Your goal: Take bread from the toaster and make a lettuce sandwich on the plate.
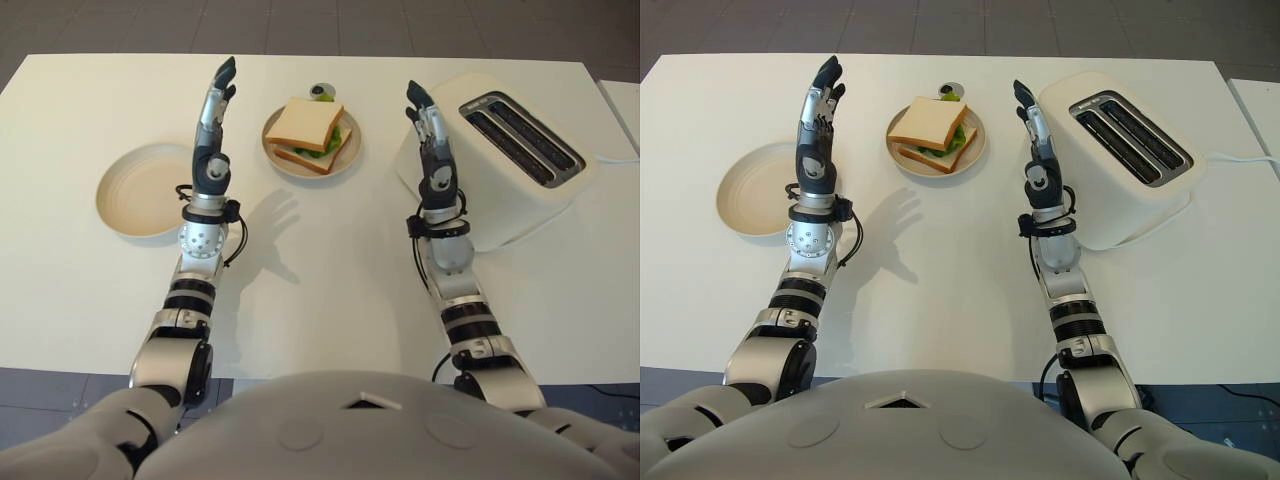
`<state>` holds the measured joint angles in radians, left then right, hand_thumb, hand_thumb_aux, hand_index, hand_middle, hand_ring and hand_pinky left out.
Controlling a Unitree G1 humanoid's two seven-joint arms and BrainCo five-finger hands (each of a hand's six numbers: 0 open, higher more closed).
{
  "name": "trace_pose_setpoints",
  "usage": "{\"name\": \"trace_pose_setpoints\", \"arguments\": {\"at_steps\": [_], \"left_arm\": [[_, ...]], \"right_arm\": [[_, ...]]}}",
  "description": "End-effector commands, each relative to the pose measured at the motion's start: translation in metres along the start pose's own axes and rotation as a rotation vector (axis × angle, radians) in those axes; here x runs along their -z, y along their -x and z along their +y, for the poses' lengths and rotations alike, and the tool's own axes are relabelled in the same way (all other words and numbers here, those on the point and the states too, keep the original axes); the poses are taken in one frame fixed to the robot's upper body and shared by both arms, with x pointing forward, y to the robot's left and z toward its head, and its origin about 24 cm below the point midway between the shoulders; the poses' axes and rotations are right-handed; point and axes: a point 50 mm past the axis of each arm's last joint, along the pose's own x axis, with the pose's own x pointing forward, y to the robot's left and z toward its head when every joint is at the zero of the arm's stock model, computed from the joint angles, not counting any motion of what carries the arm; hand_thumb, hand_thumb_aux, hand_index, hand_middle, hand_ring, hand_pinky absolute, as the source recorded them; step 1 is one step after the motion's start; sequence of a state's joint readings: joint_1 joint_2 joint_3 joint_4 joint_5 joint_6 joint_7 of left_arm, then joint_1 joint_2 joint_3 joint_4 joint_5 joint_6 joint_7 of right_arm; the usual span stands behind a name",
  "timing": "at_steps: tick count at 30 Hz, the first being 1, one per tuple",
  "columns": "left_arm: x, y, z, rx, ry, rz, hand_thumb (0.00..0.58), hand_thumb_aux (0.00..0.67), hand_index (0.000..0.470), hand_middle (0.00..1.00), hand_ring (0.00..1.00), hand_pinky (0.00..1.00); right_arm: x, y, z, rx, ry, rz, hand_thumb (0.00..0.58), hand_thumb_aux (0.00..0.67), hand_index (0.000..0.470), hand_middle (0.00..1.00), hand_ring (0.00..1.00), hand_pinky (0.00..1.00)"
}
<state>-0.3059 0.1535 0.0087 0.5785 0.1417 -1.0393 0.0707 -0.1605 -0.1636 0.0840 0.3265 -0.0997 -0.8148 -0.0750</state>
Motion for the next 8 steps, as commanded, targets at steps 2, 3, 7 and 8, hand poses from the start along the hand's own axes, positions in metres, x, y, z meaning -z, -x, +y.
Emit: {"name": "trace_pose_setpoints", "arguments": {"at_steps": [2,3,7,8], "left_arm": [[0.0002,0.0006,-0.0034,0.02,-0.017,0.004,0.0,0.0,0.0,0.0,0.0,0.0],[0.0,0.0007,-0.0043,0.023,-0.016,0.003,0.0,0.0,0.0,0.0,0.0,0.0],[0.0019,0.0013,-0.0054,0.035,-0.028,0.012,0.0,0.0,0.0,0.0,0.0,0.0],[0.0046,0.0008,-0.0043,0.035,-0.03,0.026,0.0,0.0,0.0,0.0,0.0,0.0]], "right_arm": [[0.0001,0.0015,0.0025,-0.004,-0.004,0.01,0.0,0.0,0.0,0.0,0.0,0.0],[0.0001,0.0018,0.0027,-0.003,-0.005,0.01,0.0,0.0,0.0,0.0,0.0,0.0],[0.0009,0.0024,0.0047,-0.01,-0.01,0.017,0.0,0.0,0.0,0.0,0.0,0.0],[0.002,0.0026,0.0052,-0.009,-0.022,0.026,0.0,0.0,0.0,0.0,0.0,0.0]]}}
